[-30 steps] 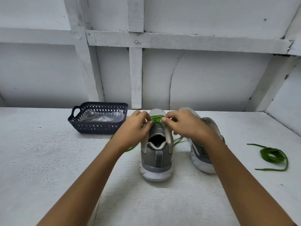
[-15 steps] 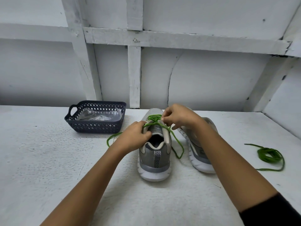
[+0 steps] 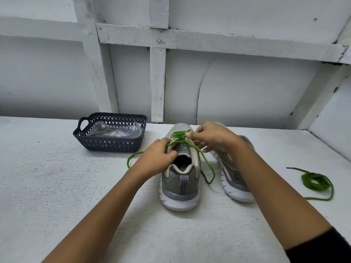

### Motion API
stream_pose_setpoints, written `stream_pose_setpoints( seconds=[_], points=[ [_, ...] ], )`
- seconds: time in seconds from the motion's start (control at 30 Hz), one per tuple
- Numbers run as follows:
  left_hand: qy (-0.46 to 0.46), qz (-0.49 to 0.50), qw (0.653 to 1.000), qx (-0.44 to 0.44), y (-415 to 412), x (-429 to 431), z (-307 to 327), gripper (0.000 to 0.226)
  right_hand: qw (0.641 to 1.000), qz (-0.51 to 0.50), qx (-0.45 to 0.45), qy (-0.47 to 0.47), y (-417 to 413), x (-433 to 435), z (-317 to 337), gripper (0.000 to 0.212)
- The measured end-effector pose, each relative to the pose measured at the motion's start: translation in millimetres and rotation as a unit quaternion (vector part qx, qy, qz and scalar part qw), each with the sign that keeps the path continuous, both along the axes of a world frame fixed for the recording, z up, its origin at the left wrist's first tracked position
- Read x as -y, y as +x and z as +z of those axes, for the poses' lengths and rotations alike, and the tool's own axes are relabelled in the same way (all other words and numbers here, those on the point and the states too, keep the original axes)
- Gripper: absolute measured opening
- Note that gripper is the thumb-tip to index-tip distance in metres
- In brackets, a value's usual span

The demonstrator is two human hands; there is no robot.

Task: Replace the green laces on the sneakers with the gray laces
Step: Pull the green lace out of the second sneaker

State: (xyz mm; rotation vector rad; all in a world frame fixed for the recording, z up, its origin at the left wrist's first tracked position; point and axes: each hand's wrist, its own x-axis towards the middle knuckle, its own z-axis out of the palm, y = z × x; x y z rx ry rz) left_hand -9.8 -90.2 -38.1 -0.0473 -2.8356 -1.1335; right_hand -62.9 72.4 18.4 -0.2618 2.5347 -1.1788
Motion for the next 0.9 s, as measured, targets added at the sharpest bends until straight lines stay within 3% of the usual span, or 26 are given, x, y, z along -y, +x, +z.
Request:
stream_pose_setpoints(
  seconds=[0.07,0.23,0.3,0.37,0.47,0.57,0.67,0.7,0.77,0.83,0.9],
  points=[
    [0.009,0.000,1.000,0.004,-0.6,0.6,-1.6,0.043,0.999,-0.011,-0.019,-0.034,-6.4,-1.0,-1.1,0.027],
    [0.007,-0.001,1.000,0.007,-2.2,3.9,-6.0,0.041,0.965,-0.127,-0.016,-0.231,-18.4,-0.4,0.9,0.031],
    [0.013,-0.004,1.000,0.007,-3.7,5.2,-9.8,0.039,0.972,-0.100,0.022,-0.213,-16.6,-4.5,0.3,0.033],
    [0.034,-0.012,0.999,-0.003,-6.0,5.9,-15.3,0.035,0.991,-0.021,0.051,-0.123,-12.5,-9.9,-1.8,0.029],
    [0.050,-0.020,0.998,-0.018,-8.5,7.1,-21.2,0.042,0.996,0.006,0.021,-0.084,-9.1,-12.7,-1.8,0.022],
    [0.059,-0.022,0.998,-0.026,-8.5,8.3,-24.5,0.065,0.976,-0.077,-0.018,-0.203,-10.7,-10.8,4.4,0.026],
    [0.087,-0.016,0.996,-0.029,-8.2,7.7,-27.8,0.049,0.941,-0.143,-0.002,-0.307,-13.4,-11.5,9.8,0.033],
    [0.095,-0.012,0.995,-0.030,-7.9,7.3,-28.6,0.043,0.947,-0.129,0.019,-0.293,-11.8,-11.2,9.3,0.035],
    [0.100,-0.010,0.994,-0.037,-7.2,6.6,-29.4,0.041,0.982,-0.062,0.043,-0.176,-5.6,-8.8,3.2,0.033],
    [0.104,-0.011,0.994,-0.043,-6.9,6.4,-30.4,0.042,0.997,-0.004,0.015,-0.072,-0.4,-6.8,-3.5,0.025],
    [0.111,-0.007,0.993,-0.042,-6.9,6.4,-31.7,0.042,0.996,-0.012,-0.014,-0.089,-0.1,-7.3,0.3,0.024]
  ],
)
